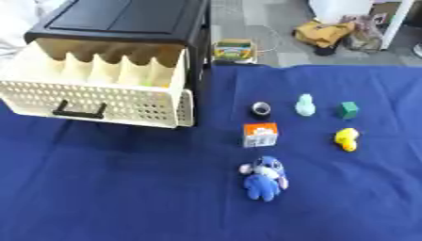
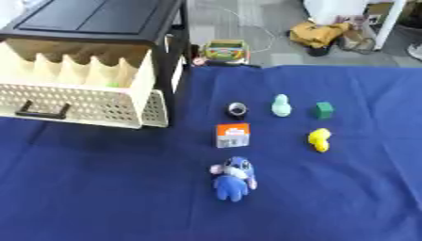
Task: Pick up objects from table and place into drawer.
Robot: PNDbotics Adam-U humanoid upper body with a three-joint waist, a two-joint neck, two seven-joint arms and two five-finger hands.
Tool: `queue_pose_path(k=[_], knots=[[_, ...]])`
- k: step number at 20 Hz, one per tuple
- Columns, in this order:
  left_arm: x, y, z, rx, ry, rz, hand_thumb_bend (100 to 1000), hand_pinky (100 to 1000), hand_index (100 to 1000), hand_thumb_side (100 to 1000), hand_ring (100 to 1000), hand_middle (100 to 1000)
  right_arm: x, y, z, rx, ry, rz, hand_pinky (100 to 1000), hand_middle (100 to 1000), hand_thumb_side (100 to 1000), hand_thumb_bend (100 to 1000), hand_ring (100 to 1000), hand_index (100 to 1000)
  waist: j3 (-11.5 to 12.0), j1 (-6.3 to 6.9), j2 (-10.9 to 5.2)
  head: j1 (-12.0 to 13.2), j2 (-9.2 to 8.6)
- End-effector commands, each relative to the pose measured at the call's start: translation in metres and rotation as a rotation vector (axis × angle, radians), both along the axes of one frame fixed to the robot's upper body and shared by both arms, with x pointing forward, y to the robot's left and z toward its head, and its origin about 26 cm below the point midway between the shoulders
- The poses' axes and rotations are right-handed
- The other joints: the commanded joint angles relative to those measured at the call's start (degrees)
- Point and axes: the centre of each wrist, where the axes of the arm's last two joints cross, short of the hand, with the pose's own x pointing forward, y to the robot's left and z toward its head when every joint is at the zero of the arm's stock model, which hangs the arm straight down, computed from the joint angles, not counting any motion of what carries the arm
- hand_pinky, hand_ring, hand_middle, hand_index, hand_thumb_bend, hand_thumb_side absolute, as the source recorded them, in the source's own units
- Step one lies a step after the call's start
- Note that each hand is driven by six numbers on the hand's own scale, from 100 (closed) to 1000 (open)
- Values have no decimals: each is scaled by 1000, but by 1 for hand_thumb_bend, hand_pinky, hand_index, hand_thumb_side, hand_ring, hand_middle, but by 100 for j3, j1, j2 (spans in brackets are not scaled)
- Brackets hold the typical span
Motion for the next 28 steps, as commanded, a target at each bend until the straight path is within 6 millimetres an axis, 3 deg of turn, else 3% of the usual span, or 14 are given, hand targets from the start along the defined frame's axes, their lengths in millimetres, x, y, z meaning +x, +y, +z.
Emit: queue_pose_path(k=[1,4,7,8,9,10,13,18,25,28], knots=[[-5,7,8,34,-19,17,100,193,728,1000,100,144,-9,-13,3,3,-71,-17,542,504,389,251,575,668,-33,13,-77,34,55],[-5,9,5,49,1,3,100,290,760,1000,158,213,-8,-25,-11,33,-90,-40,553,526,472,228,591,703,-88,36,-59,53,71],[-5,10,2,84,10,-26,100,414,798,1000,293,336,-7,-33,-29,55,-97,-52,593,560,669,222,616,756,-138,53,-35,87,81],[-5,11,2,101,10,-33,100,414,798,1000,293,336,-6,-35,-35,64,-97,-52,593,560,669,222,616,756,-150,57,-30,93,82],[-5,12,2,122,9,-37,100,470,806,1000,367,396,-6,-37,-41,73,-98,-50,617,583,809,229,635,788,-165,65,-25,101,84],[-5,13,2,149,9,-38,100,491,807,1000,396,417,-6,-39,-46,81,-98,-48,623,589,884,229,644,795,-175,71,-22,103,89],[-6,17,3,236,10,-31,100,535,816,1000,461,471,-5,-41,-59,90,-114,-45,633,603,947,220,663,804,-196,93,-20,85,107],[-9,22,4,423,40,-6,100,563,804,979,506,493,-5,-43,-78,111,-150,-33,640,608,978,212,673,805,-240,126,-27,15,149],[-9,23,-10,659,188,-17,100,581,812,971,522,508,-4,-42,-105,194,-205,-9,633,593,934,224,661,788,-335,125,-34,-114,316],[-12,30,6,835,343,-72,100,587,819,955,532,521,-3,-37,-116,233,-240,-39,631,592,928,228,659,784,-326,99,-42,-266,318]])
